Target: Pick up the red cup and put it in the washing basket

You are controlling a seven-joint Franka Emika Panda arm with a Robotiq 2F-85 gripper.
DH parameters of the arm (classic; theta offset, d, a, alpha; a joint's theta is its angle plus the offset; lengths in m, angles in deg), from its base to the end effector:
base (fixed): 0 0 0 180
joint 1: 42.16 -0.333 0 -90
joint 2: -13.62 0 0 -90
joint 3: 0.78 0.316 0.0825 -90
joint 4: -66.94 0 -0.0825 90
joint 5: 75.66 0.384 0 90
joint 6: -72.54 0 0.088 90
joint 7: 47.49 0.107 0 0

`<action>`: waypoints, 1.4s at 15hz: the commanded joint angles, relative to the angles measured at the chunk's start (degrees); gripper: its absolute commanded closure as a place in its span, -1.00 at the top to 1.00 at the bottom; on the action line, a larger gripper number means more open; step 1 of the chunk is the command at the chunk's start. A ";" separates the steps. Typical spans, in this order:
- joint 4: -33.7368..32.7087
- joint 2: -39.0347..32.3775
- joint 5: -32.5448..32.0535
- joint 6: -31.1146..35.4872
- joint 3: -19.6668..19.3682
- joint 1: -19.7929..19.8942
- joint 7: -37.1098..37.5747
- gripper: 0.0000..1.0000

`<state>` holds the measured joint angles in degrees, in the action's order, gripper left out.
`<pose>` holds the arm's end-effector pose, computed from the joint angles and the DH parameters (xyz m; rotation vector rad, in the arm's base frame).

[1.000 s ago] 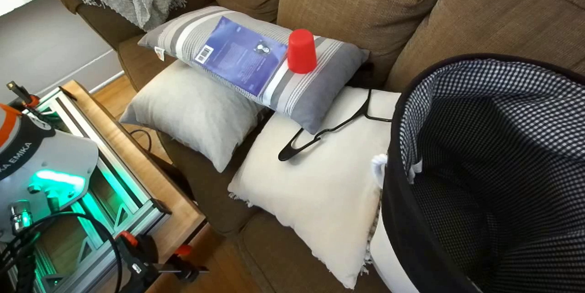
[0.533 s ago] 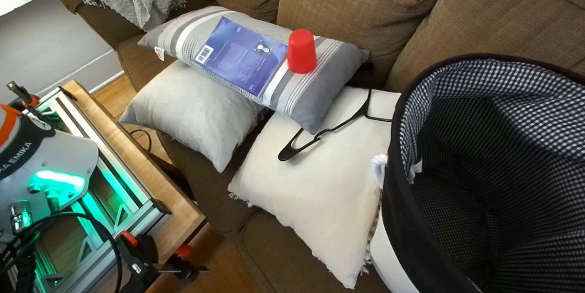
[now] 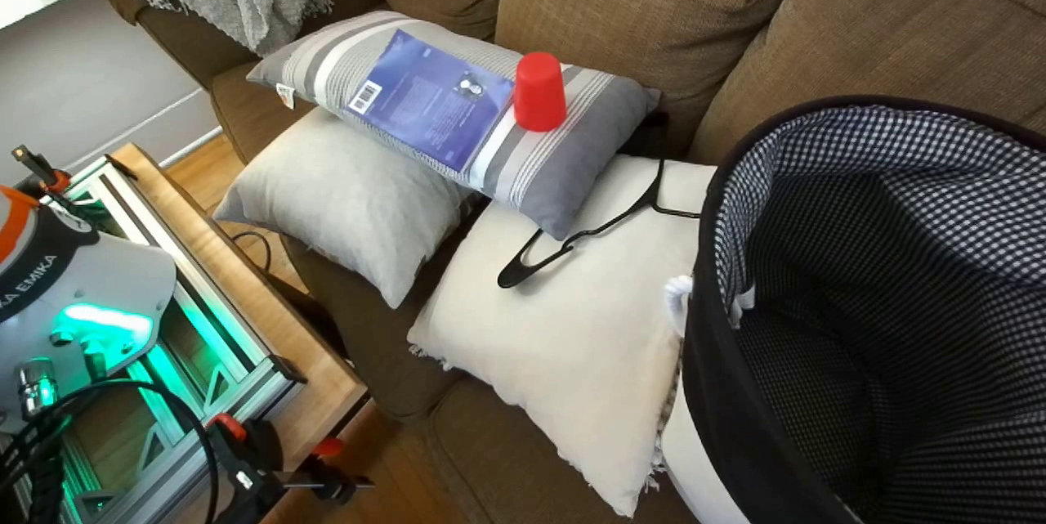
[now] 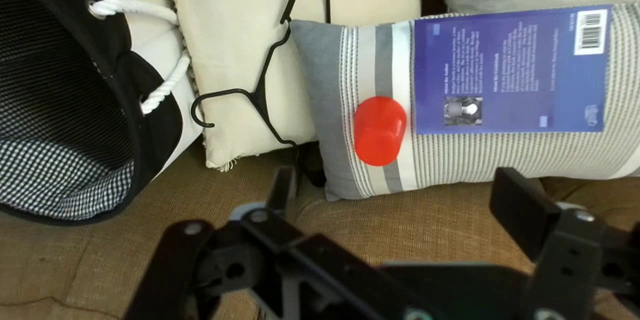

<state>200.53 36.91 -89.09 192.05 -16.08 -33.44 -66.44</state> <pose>0.4000 -0.2002 0.5019 2.9825 0.0371 0.1547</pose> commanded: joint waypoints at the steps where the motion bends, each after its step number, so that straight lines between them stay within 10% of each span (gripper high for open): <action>1: -2.56 -12.43 0.60 6.84 -1.50 1.44 0.79 1.00; 9: -1.25 -11.37 3.55 9.18 -0.32 1.45 -0.19 1.00; 14: -3.03 -26.42 17.73 26.28 0.67 -0.82 -1.92 1.00; 21: -12.54 -43.33 17.24 24.60 4.54 0.90 7.45 1.00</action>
<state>193.22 -0.96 -70.21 218.05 -12.13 -33.92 -63.95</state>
